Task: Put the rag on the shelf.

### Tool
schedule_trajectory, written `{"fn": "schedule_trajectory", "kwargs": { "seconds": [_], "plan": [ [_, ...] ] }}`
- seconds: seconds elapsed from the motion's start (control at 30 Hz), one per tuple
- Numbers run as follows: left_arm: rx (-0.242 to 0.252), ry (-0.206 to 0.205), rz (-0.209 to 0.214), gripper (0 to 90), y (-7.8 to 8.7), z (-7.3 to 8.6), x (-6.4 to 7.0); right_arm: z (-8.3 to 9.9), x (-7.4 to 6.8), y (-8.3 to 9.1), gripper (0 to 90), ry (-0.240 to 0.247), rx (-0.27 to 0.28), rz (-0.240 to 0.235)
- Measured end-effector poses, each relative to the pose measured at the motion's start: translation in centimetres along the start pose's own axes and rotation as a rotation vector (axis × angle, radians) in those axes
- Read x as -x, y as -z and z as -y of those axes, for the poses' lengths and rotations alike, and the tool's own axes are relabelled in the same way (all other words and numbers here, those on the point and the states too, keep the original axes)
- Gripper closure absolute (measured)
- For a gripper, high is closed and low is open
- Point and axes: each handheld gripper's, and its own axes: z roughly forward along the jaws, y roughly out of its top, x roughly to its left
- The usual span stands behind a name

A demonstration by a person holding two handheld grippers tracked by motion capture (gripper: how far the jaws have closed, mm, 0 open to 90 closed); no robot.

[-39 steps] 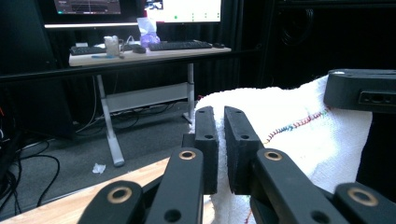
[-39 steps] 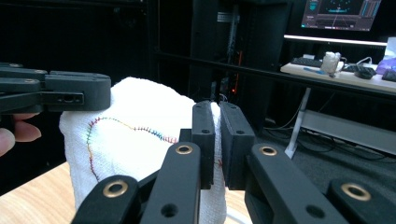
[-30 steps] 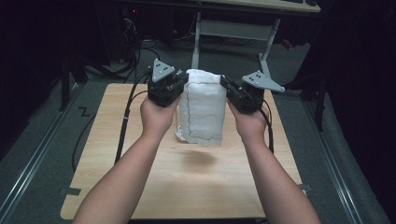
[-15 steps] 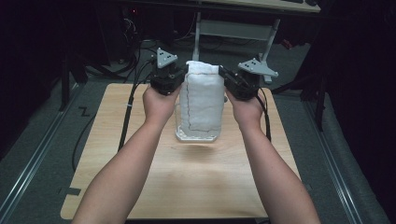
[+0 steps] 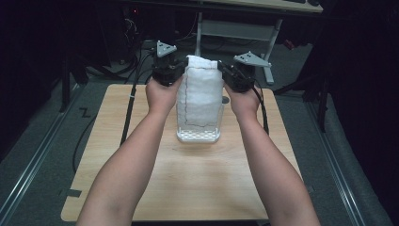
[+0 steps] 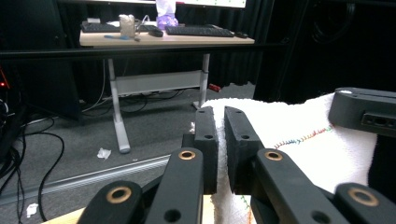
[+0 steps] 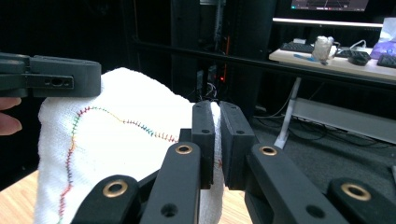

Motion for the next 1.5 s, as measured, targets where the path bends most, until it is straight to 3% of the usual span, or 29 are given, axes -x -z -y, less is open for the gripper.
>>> {"fn": "schedule_trajectory", "kwargs": {
  "seconds": [0.33, 0.43, 0.5, 0.63, 0.7, 0.77, 0.87, 1.27, 1.5],
  "plan": [
    [-0.103, -0.007, -0.019, 83.9, -3.1, 2.1, -1.3, 1.2, 1.0, -2.6, 85.6, 0.01, -0.081, 0.01],
    [-0.123, -0.007, -0.026, 83.7, -3.5, 2.5, -1.6, 2.0, 1.2, -3.6, 85.5, -0.013, -0.116, 0.007],
    [-0.126, 0.006, -0.033, 83.6, -3.5, 2.9, -1.9, 2.4, 1.2, -4.0, 85.5, -0.028, -0.129, -0.001],
    [-0.165, 0.019, -0.043, 81.9, -4.1, 3.9, -2.3, 3.2, 0.9, -4.6, 85.1, -0.01, -0.155, 0.002],
    [-0.184, 0.048, -0.018, 76.5, -4.4, 4.4, -2.4, 3.5, 0.9, -4.9, 82.1, -0.006, -0.171, 0.003],
    [-0.175, 0.057, 0.0, 64.3, -4.4, 4.9, -2.3, 3.8, 1.0, -5.2, 75.3, -0.027, -0.203, -0.025],
    [-0.175, 0.063, 0.015, 58.6, -4.3, 5.4, -2.2, 4.2, 1.0, -5.3, 74.0, -0.025, -0.221, -0.025],
    [-0.156, 0.067, 0.01, 58.0, -2.9, 5.6, -2.0, 4.7, 0.2, -5.0, 65.7, -0.015, -0.23, -0.029],
    [-0.128, 0.032, 0.006, 58.4, -1.3, 5.1, -1.0, 4.7, -0.3, -3.6, 65.5, -0.002, -0.216, -0.011]
  ]
}}
